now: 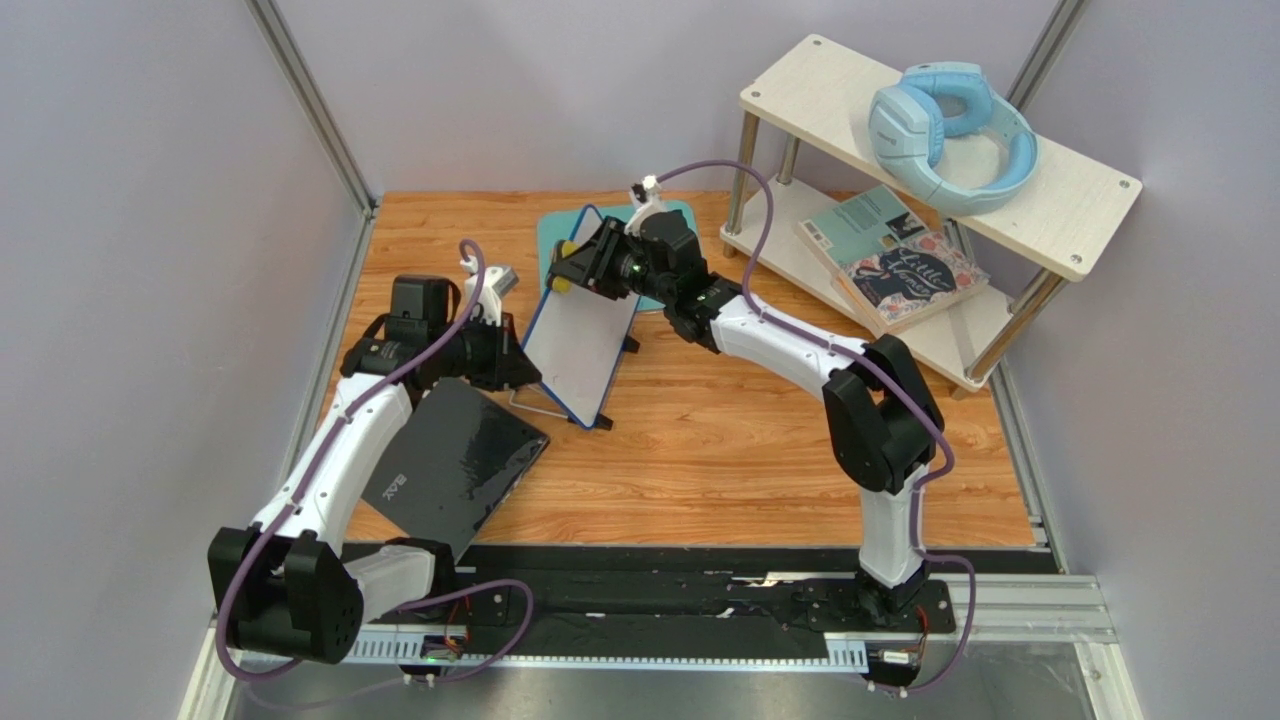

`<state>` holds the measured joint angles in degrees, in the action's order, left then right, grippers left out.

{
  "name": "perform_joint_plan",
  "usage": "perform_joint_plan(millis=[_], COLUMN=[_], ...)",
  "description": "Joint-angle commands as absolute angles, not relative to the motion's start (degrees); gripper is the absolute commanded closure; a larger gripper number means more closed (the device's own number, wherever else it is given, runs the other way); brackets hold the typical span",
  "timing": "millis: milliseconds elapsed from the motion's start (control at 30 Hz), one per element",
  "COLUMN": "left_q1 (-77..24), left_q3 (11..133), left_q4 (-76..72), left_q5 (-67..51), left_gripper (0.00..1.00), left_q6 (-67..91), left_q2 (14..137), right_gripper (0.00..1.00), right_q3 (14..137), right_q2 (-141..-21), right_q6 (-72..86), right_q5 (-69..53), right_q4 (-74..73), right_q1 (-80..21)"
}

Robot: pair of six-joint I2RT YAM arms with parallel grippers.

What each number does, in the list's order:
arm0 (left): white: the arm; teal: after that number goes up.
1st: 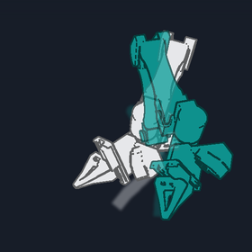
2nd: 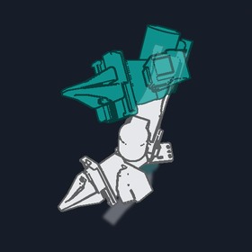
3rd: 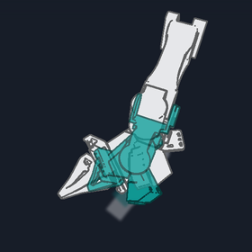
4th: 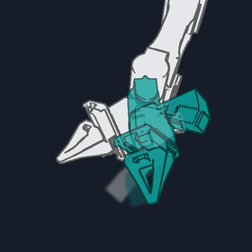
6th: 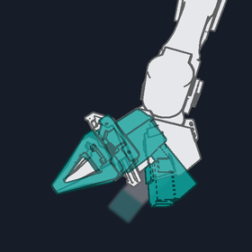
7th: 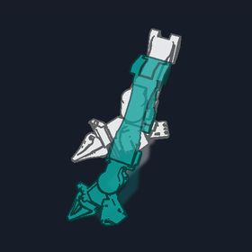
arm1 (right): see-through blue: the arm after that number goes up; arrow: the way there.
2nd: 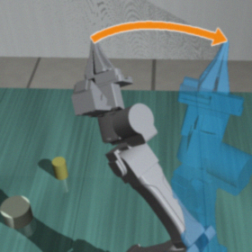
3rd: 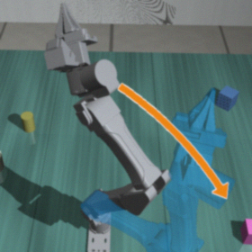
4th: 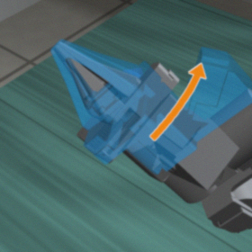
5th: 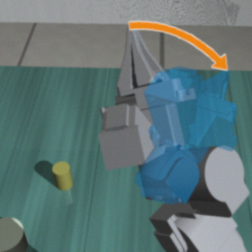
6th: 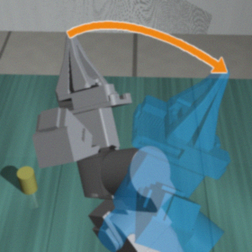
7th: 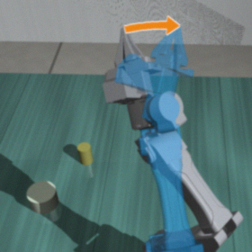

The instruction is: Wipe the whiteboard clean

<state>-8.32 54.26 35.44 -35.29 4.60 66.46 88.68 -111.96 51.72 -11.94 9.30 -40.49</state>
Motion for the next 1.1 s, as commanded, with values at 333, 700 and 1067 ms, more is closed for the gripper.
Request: perform_joint_plan(millis=[333, 700, 1067], left_q1=[-10.7, -10.8, -10.9], left_q3=[53.3, 53.3, 54.1], left_q4=[39.1, 39.2, 40.8], left_q5=[-34.5, -34.4, -34.5], left_gripper=[1.00, 1.00, 1.00], left_q6=[-0.5, -0.4, -0.4], left_q2=[67.9, 68.2, 67.8], right_gripper=[1.00, 1.00, 1.00], right_q3=[93.2, 84.7, 83.8], right_q2=[-123.8, -119.0, -106.2], right_q6=[53.4, 48.5, 33.1], right_q5=[-13.3, -10.3, 2.8], right_q4=[8.9, 3.3, -18.1], right_q1=[-31.8, -31.6, -27.2])
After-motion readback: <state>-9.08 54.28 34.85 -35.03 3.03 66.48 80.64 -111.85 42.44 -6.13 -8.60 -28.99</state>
